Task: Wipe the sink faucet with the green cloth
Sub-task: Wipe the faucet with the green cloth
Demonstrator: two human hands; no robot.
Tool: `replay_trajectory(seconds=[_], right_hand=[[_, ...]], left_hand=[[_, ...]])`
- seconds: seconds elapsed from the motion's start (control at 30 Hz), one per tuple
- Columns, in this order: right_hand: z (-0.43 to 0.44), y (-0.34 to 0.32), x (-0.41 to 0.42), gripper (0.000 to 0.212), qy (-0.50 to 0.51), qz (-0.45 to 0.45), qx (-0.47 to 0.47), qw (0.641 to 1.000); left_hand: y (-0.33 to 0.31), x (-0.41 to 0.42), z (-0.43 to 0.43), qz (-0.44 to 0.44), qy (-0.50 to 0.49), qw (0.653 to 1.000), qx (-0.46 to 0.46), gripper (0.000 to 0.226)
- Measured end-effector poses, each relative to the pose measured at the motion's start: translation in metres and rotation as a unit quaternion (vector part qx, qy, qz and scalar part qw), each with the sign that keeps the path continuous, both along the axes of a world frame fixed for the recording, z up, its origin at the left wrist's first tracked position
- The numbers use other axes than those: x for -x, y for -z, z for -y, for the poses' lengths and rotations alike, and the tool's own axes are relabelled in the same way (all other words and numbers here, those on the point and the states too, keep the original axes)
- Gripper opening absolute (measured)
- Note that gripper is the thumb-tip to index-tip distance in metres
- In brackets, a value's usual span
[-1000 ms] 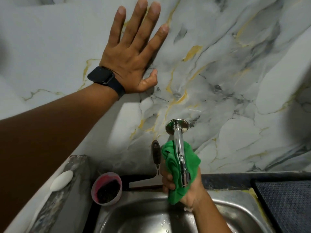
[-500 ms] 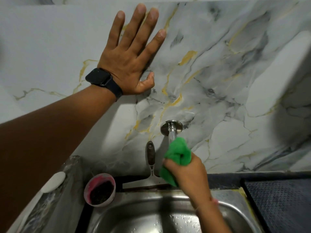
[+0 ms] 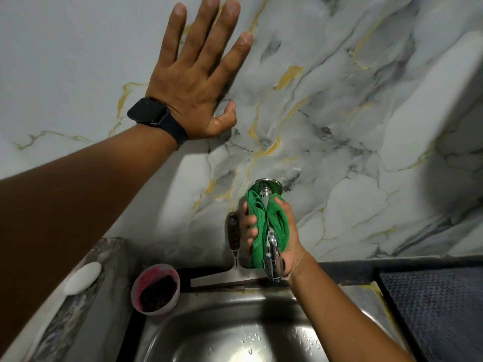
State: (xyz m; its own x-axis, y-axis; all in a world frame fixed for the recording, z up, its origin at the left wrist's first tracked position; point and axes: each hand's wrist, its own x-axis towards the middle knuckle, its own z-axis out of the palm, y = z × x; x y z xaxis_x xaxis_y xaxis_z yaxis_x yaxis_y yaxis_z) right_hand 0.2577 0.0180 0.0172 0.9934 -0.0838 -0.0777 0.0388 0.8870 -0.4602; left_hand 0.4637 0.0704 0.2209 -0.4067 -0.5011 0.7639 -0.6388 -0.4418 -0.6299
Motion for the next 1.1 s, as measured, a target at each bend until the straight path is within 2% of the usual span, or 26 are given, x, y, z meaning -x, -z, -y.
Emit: replay_trajectory(seconds=[0.13, 0.3, 0.47, 0.53, 0.6, 0.73, 0.83, 0.93, 1.0, 1.03, 1.1], right_hand=[[-0.006, 0.034, 0.017, 0.058, 0.006, 0.001, 0.019, 1.0], [-0.002, 0.035, 0.043, 0.058, 0.022, -0.023, 0.123, 0.992], [-0.005, 0.043, 0.072, 0.085, 0.02, -0.108, 0.182, 0.977], [-0.012, 0.055, 0.085, 0.09, -0.018, -0.138, 0.19, 0.972], [-0.017, 0.068, 0.097, 0.084, -0.044, -0.147, 0.188, 0.97], [-0.023, 0.075, 0.119, 0.078, -0.004, -0.174, 0.165, 0.971], [-0.029, 0.061, 0.142, 0.075, 0.027, -0.186, 0.143, 0.972], [-0.03, 0.045, 0.164, 0.083, 0.075, -0.175, 0.104, 0.976], [-0.032, 0.031, 0.178, 0.085, 0.11, -0.147, 0.086, 0.979], [-0.033, 0.023, 0.186, 0.086, 0.133, -0.128, 0.081, 0.979], [-0.034, 0.008, 0.204, 0.09, 0.181, -0.09, 0.067, 0.977]], left_hand=[[0.005, 0.003, 0.0, -0.003, -0.005, 1.0, -0.015, 0.08], [0.006, 0.004, 0.002, 0.004, -0.004, 1.0, -0.017, 0.08], [0.006, 0.002, 0.003, 0.007, 0.0, 1.0, -0.016, 0.082], [0.007, 0.001, 0.003, 0.006, -0.001, 1.0, -0.021, 0.083], [0.008, -0.001, 0.003, -0.001, -0.007, 1.0, -0.028, 0.085], [0.01, 0.003, -0.002, -0.038, -0.012, 0.997, -0.068, 0.087], [0.005, 0.022, -0.013, -0.112, -0.022, 0.985, -0.128, 0.094], [0.011, 0.073, -0.028, -0.289, -0.029, 0.943, -0.165, 0.099], [0.041, 0.125, -0.044, -0.433, 0.003, 0.884, -0.175, 0.089], [0.065, 0.156, -0.055, -0.515, 0.031, 0.839, -0.172, 0.081], [0.111, 0.218, -0.076, -0.686, 0.071, 0.706, -0.162, 0.063]])
